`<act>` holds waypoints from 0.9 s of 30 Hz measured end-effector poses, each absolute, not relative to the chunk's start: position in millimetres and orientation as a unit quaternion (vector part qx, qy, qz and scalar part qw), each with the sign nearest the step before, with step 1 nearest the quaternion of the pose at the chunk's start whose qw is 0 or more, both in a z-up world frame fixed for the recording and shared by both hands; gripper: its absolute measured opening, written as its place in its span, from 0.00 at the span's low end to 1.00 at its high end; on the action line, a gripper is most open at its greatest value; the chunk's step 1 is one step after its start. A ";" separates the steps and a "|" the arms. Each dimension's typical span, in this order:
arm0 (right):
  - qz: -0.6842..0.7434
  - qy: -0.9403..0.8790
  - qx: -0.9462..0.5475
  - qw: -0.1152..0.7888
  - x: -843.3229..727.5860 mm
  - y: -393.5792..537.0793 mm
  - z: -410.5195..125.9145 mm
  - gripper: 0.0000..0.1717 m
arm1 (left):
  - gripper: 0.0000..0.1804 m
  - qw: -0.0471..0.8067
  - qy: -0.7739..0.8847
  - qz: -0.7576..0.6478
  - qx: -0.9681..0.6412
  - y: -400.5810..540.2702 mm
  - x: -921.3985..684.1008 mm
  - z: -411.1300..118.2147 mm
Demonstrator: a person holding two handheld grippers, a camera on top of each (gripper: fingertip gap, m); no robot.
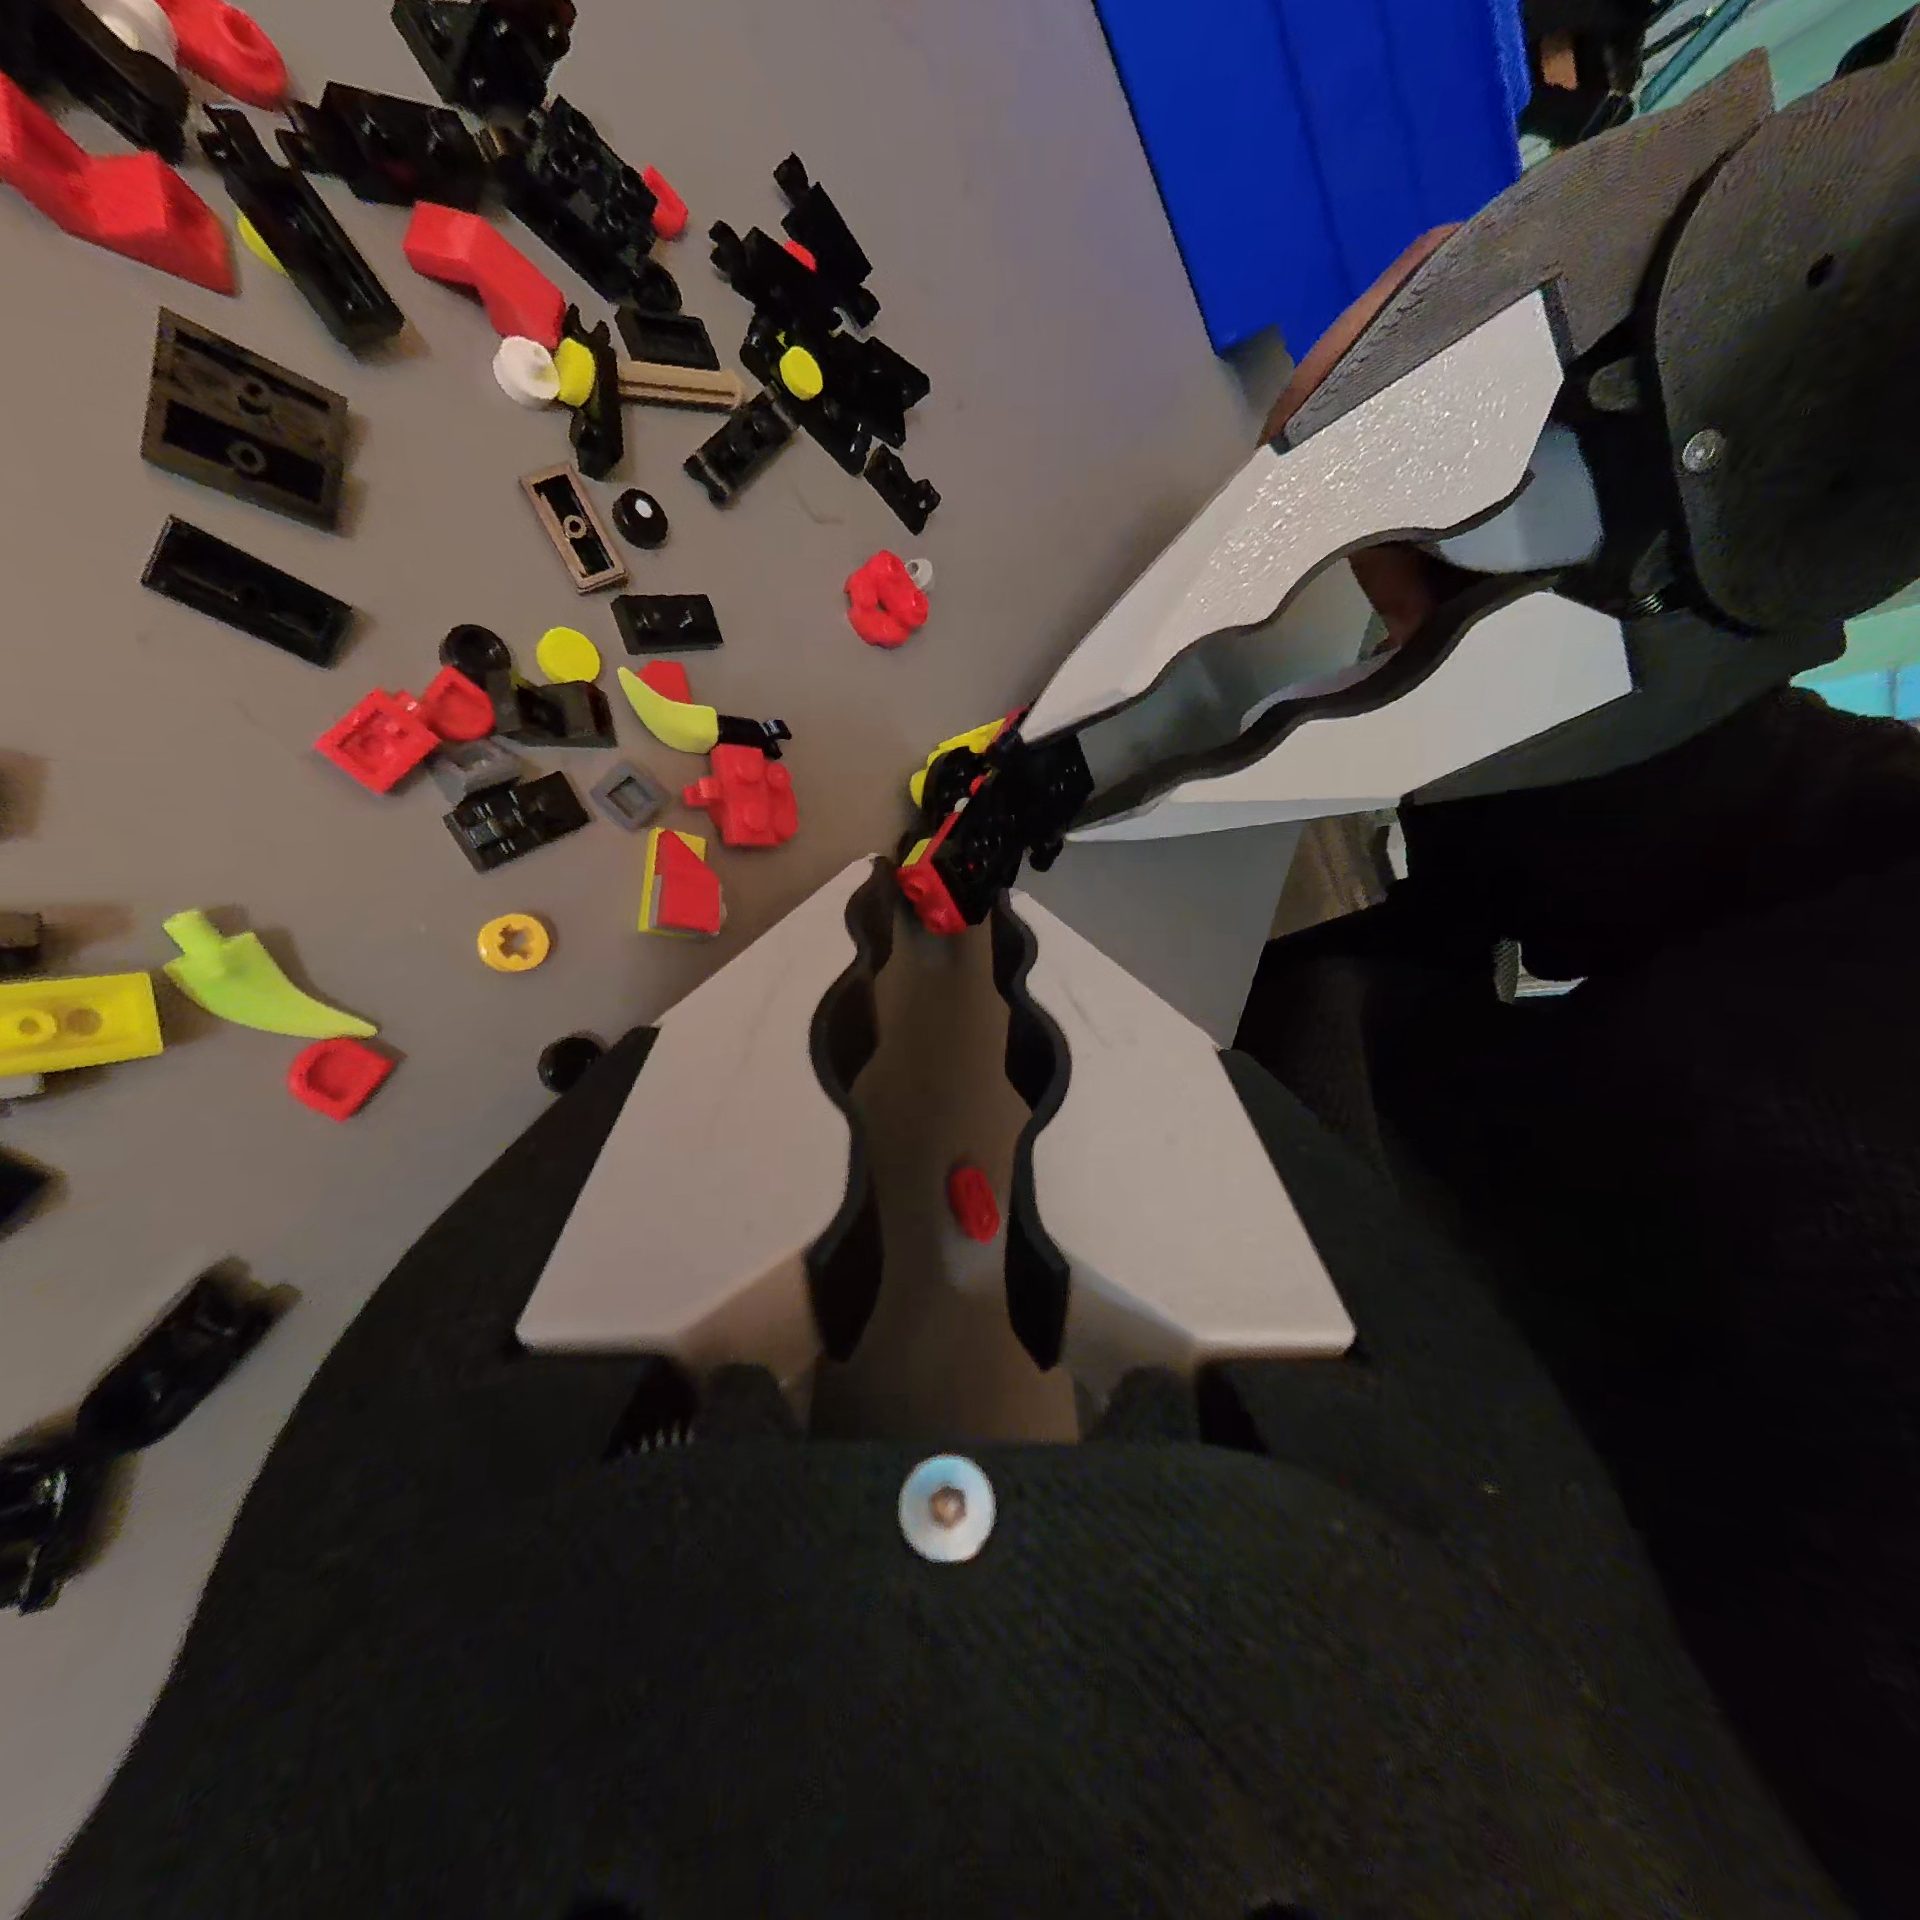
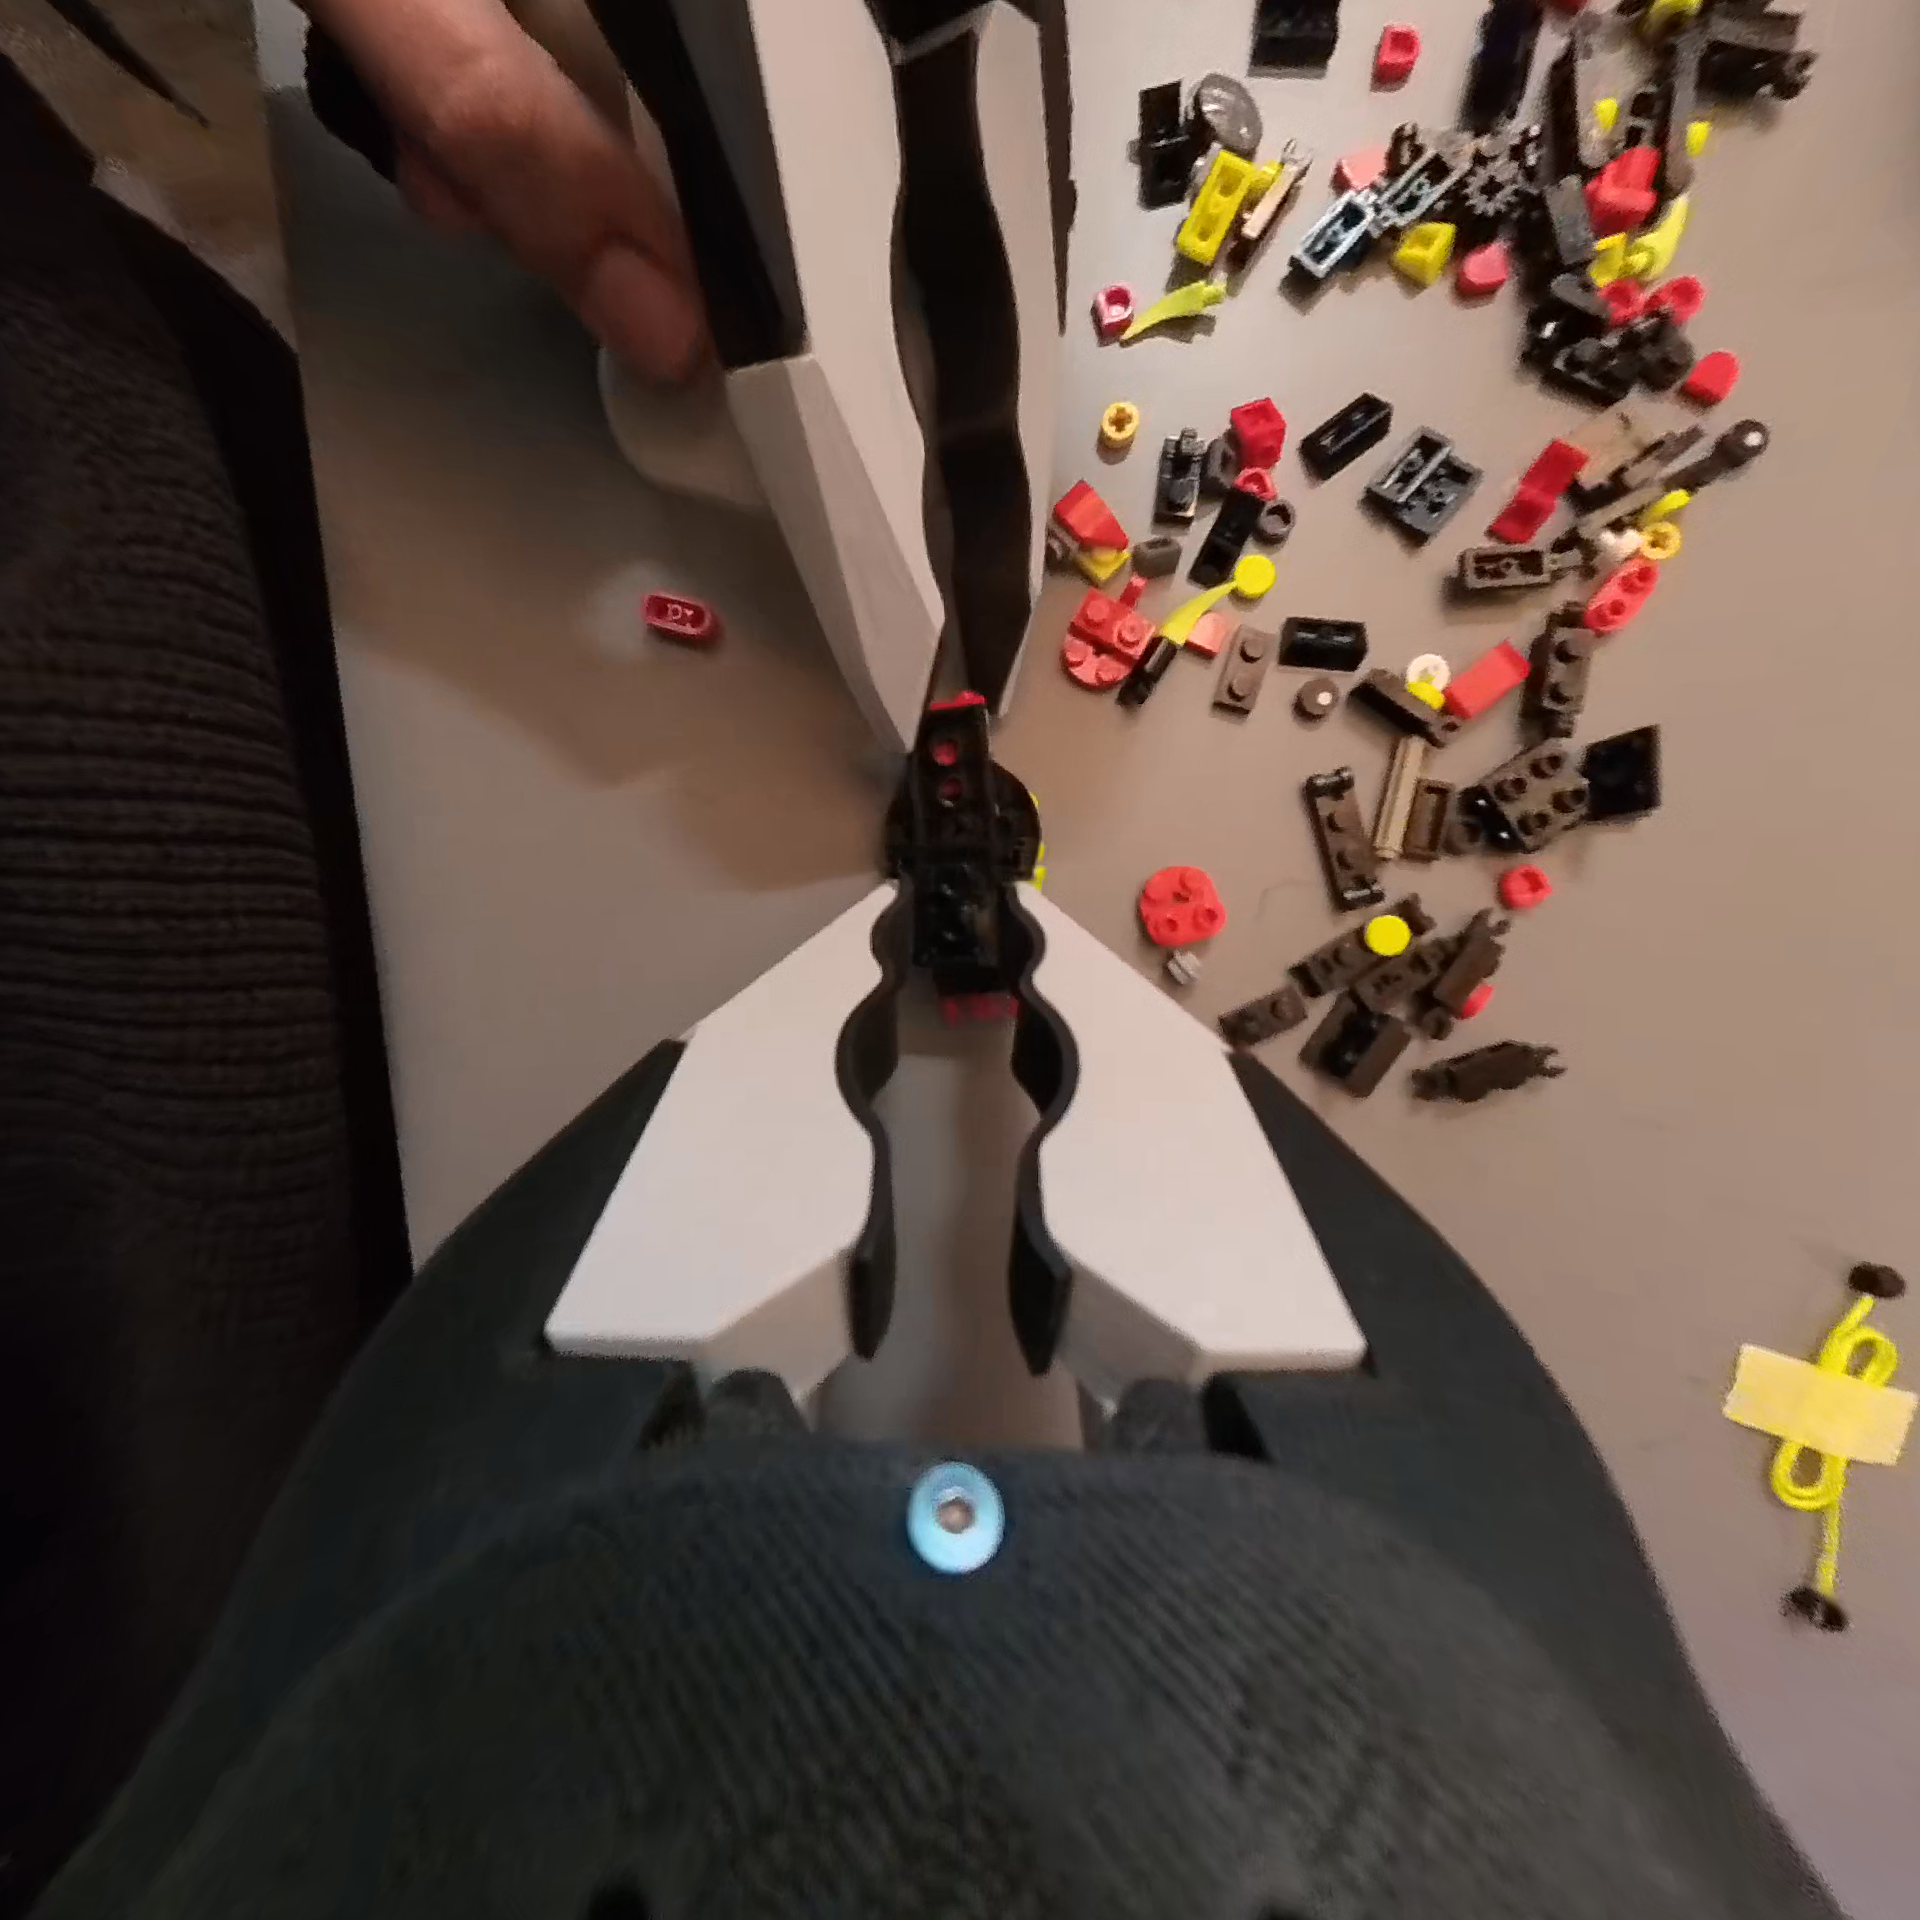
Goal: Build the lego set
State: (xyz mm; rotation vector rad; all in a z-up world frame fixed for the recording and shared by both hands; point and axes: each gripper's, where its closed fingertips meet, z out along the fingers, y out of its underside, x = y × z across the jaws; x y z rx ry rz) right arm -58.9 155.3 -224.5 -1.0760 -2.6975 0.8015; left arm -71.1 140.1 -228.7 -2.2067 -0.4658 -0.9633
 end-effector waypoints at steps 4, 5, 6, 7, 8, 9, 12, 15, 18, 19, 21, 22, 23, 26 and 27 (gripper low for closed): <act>0.263 -0.898 -0.351 0.032 -59.2 155.4 -224.9 0.08 | 0.09 0.338 -0.179 -0.369 -0.847 140.8 -71.4 -228.9; 0.264 -0.899 -0.349 0.026 -58.9 155.3 -224.8 0.08 | 0.09 0.338 -0.179 -0.369 -0.847 140.8 -71.6 -228.9; 0.263 -0.900 -0.347 0.020 -58.2 155.4 -224.8 0.09 | 0.09 0.338 -0.180 -0.369 -0.847 141.0 -71.8 -229.0; 0.262 -0.901 -0.344 0.016 -57.6 155.9 -224.8 0.09 | 0.09 0.338 -0.181 -0.370 -0.846 141.2 -72.0 -228.9; 0.261 -0.903 -0.342 0.014 -57.4 156.2 -224.9 0.09 | 0.09 0.339 -0.181 -0.370 -0.846 141.4 -72.1 -229.0; 0.261 -0.903 -0.341 0.011 -57.5 156.2 -224.9 0.09 | 0.09 0.339 -0.181 -0.371 -0.845 141.3 -72.2 -229.0; 0.261 -0.903 -0.342 0.008 -58.5 157.0 -224.9 0.09 | 0.09 0.338 -0.181 -0.372 -0.845 141.5 -72.4 -229.0; 0.263 -0.902 -0.343 -0.002 -58.5 157.3 -225.2 0.09 | 0.09 0.338 -0.182 -0.373 -0.845 141.7 -72.6 -229.1; 0.257 -0.904 -0.342 -0.015 -56.9 159.1 -225.7 0.09 | 0.09 0.338 -0.183 -0.373 -0.844 141.9 -72.8 -229.0; 0.257 -0.904 -0.341 -0.018 -56.8 159.2 -225.8 0.09 | 0.09 0.338 -0.183 -0.373 -0.845 142.0 -72.9 -229.0; 0.257 -0.904 -0.341 -0.022 -56.9 158.9 -226.0 0.09 | 0.09 0.339 -0.182 -0.372 -0.845 142.0 -72.9 -229.0; 0.259 -0.903 -0.342 -0.023 -56.9 159.0 -226.0 0.09 | 0.09 0.339 -0.182 -0.372 -0.845 142.1 -72.9 -228.9; 0.260 -0.902 -0.345 -0.024 -57.0 158.9 -226.0 0.09 | 0.09 0.338 -0.183 -0.372 -0.845 142.0 -72.8 -229.1; 0.258 -0.902 -0.345 -0.023 -57.0 159.0 -226.1 0.09 | 0.09 0.337 -0.183 -0.375 -0.844 142.1 -72.8 -229.1; 0.256 -0.903 -0.345 -0.023 -57.0 159.0 -226.2 0.09 | 0.09 0.338 -0.184 -0.375 -0.844 142.1 -72.7 -229.1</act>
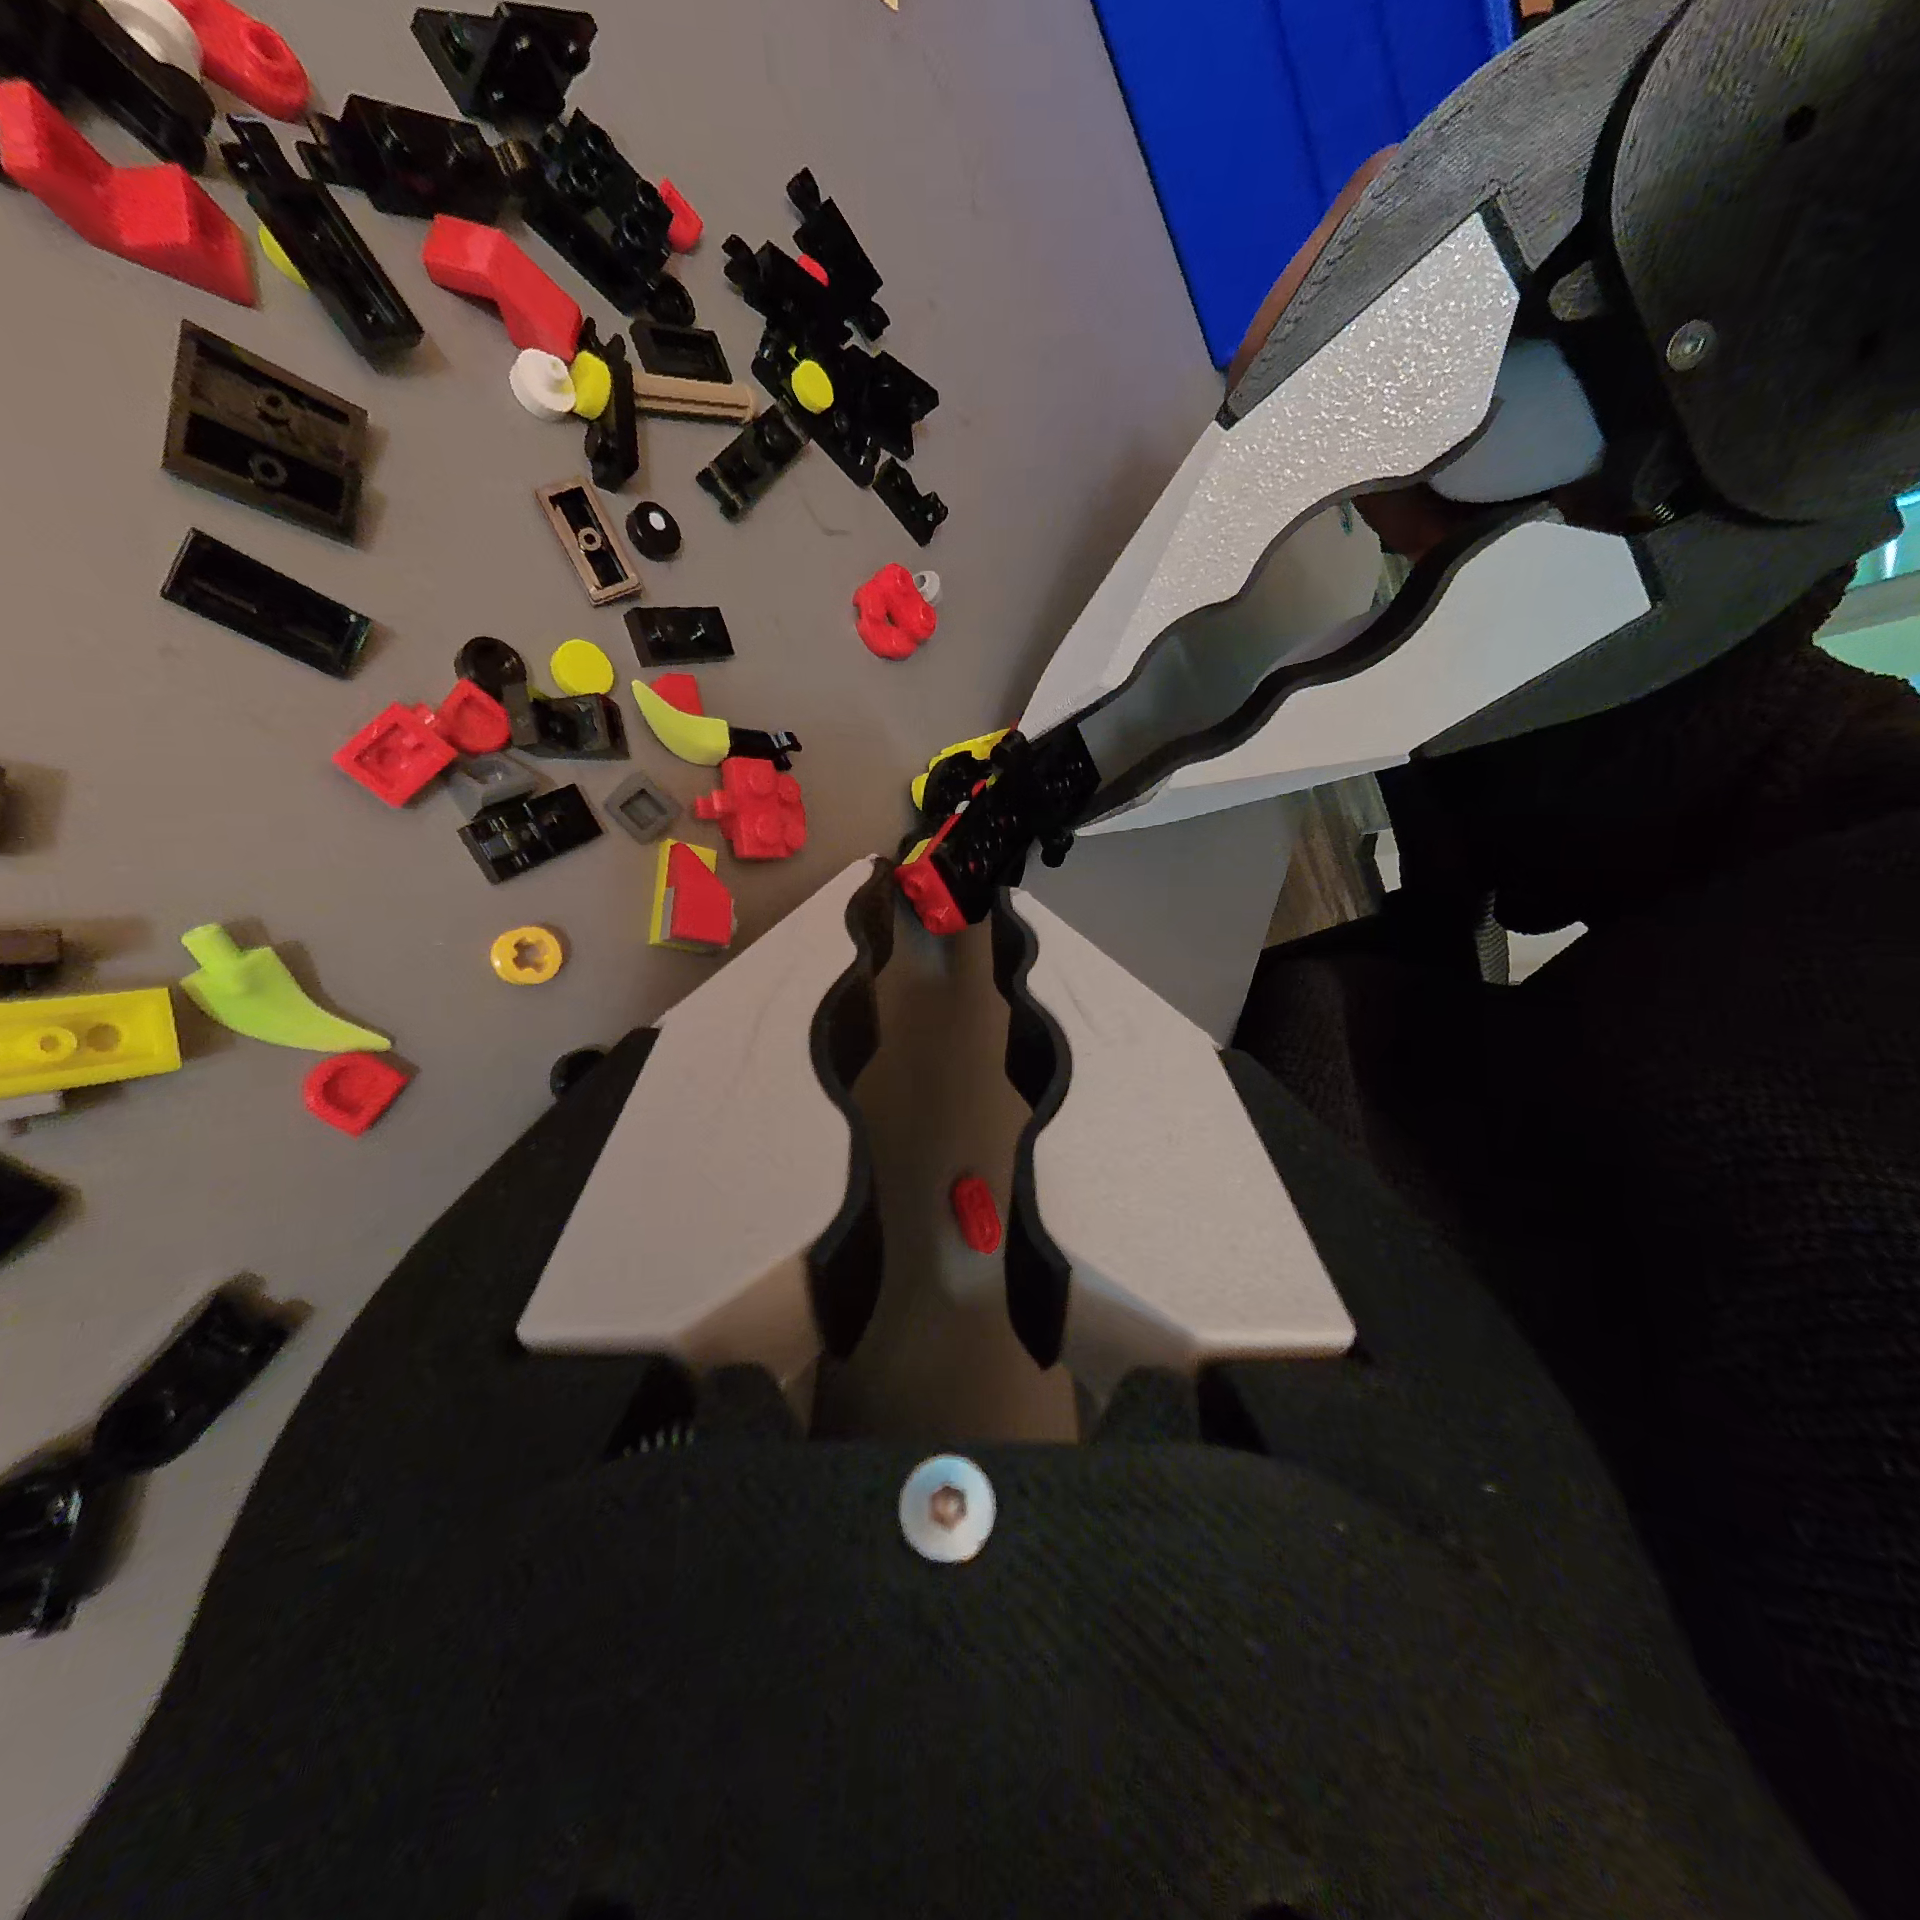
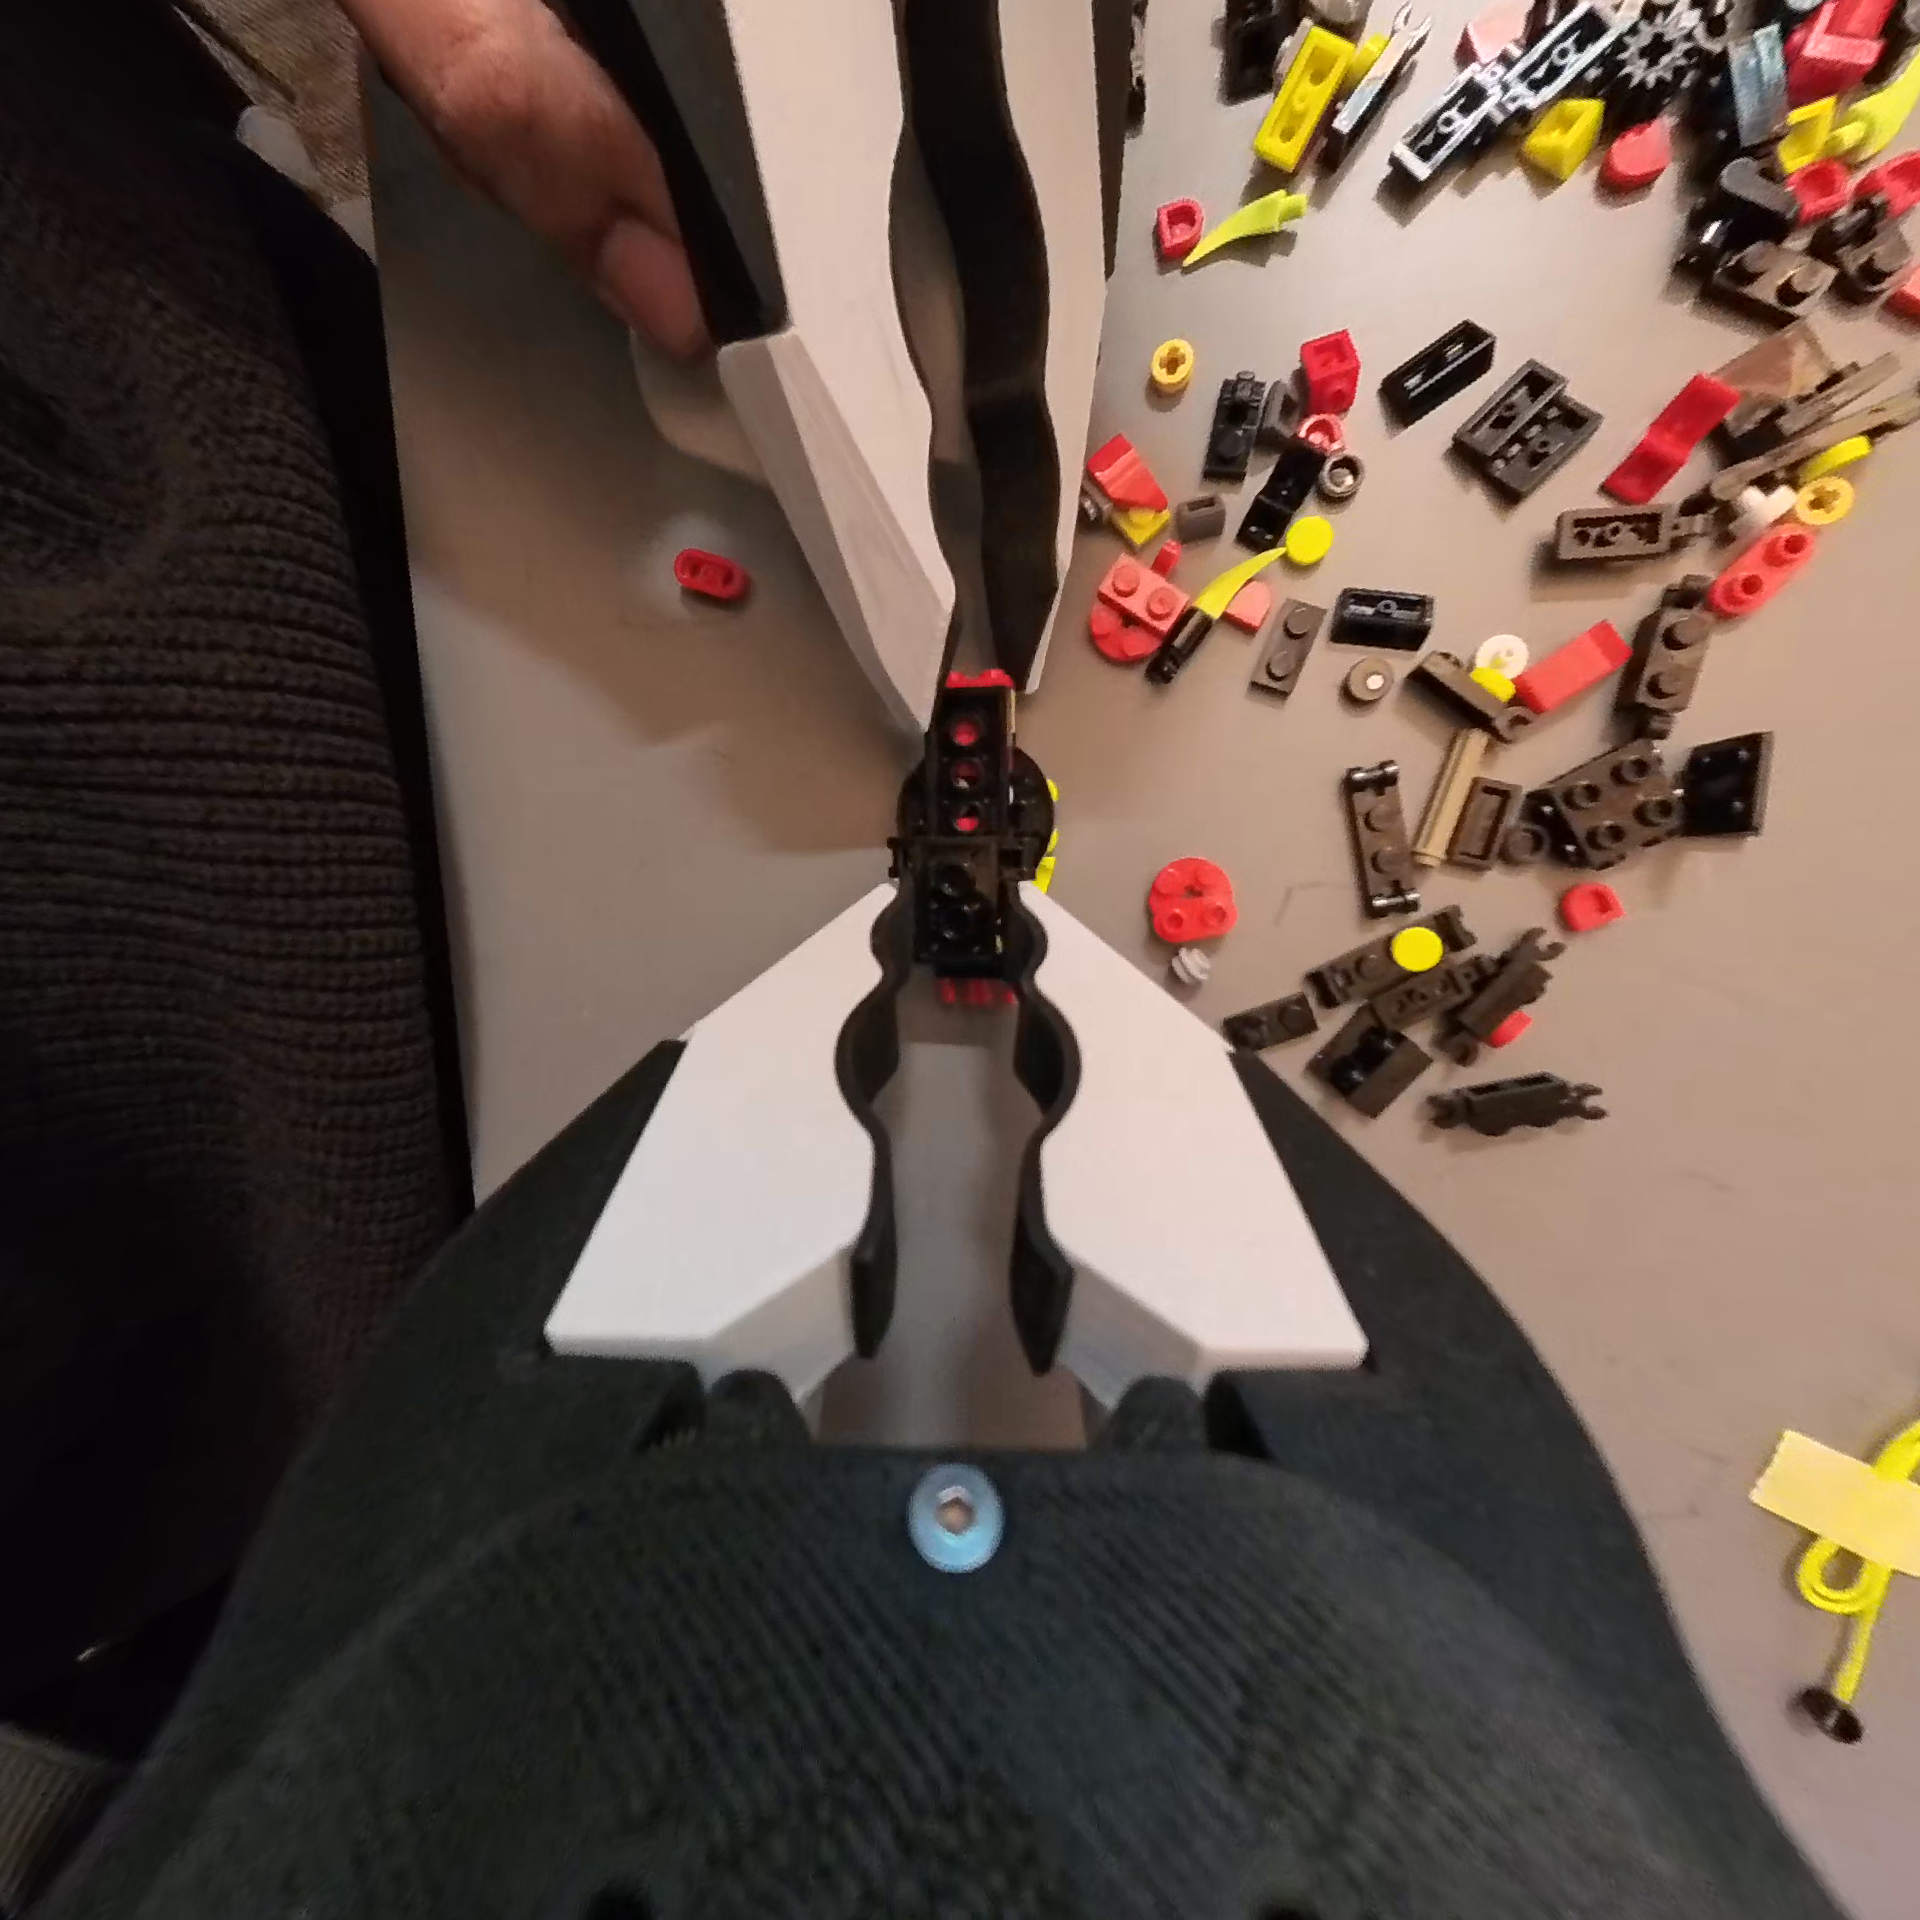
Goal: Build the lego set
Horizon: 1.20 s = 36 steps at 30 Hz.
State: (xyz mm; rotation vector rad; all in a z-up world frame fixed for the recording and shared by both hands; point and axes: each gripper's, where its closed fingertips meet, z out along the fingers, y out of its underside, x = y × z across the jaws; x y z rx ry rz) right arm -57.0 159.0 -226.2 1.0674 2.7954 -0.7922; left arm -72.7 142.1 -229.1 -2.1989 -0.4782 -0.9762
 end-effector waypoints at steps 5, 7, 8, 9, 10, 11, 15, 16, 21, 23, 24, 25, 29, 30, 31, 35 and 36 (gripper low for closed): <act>-0.258 0.903 0.344 0.028 -57.4 158.9 -226.4 0.09 | 0.09 0.338 -0.183 -0.371 -0.845 142.2 -72.7 -229.1; -0.259 0.902 0.344 0.028 -57.5 158.7 -226.4 0.09 | 0.09 0.338 -0.183 -0.371 -0.845 142.2 -72.7 -229.2; -0.259 0.903 0.343 0.027 -57.6 158.7 -226.4 0.09 | 0.09 0.338 -0.183 -0.371 -0.845 142.2 -72.8 -229.3; -0.259 0.903 0.342 0.026 -57.6 158.6 -226.3 0.09 | 0.09 0.338 -0.183 -0.372 -0.845 142.3 -72.7 -229.2; -0.258 0.903 0.341 0.026 -57.6 158.6 -226.4 0.09 | 0.09 0.338 -0.183 -0.372 -0.845 142.3 -72.7 -229.2; -0.258 0.904 0.340 0.025 -57.5 158.6 -226.4 0.09 | 0.09 0.338 -0.183 -0.372 -0.845 142.2 -72.7 -229.2; -0.259 0.905 0.338 0.024 -57.5 158.5 -226.4 0.09 | 0.09 0.338 -0.183 -0.372 -0.845 142.3 -72.8 -229.1; -0.259 0.905 0.337 0.024 -57.5 158.5 -226.5 0.09 | 0.10 0.339 -0.183 -0.373 -0.844 142.2 -72.8 -229.1; -0.262 0.906 0.331 0.018 -57.5 158.3 -226.5 0.09 | 0.10 0.339 -0.182 -0.377 -0.843 142.8 -72.3 -229.3; -0.262 0.907 0.329 0.015 -57.3 158.3 -226.4 0.09 | 0.10 0.338 -0.182 -0.380 -0.842 143.4 -71.3 -229.6; -0.262 0.908 0.327 0.014 -57.2 158.2 -226.4 0.09 | 0.10 0.338 -0.181 -0.380 -0.842 143.6 -70.9 -229.8; -0.262 0.908 0.326 0.013 -57.2 158.2 -226.5 0.09 | 0.10 0.338 -0.180 -0.378 -0.843 143.7 -70.8 -229.7; -0.261 0.909 0.324 0.011 -57.0 158.0 -226.4 0.09 | 0.10 0.344 -0.176 -0.374 -0.843 144.0 -72.2 -227.9; -0.261 0.909 0.323 0.010 -57.0 158.0 -226.5 0.09 | 0.11 0.345 -0.176 -0.374 -0.842 144.1 -72.5 -227.3; -0.261 0.910 0.323 0.010 -57.0 157.9 -226.4 0.09 | 0.11 0.346 -0.177 -0.376 -0.841 144.2 -72.6 -226.9; -0.260 0.910 0.321 0.008 -56.9 157.8 -226.4 0.09 | 0.13 0.344 -0.179 -0.383 -0.838 146.3 -70.7 -227.6; -0.261 0.910 0.321 0.008 -56.9 157.8 -226.5 0.09 | 0.14 0.345 -0.180 -0.384 -0.837 147.3 -70.2 -227.6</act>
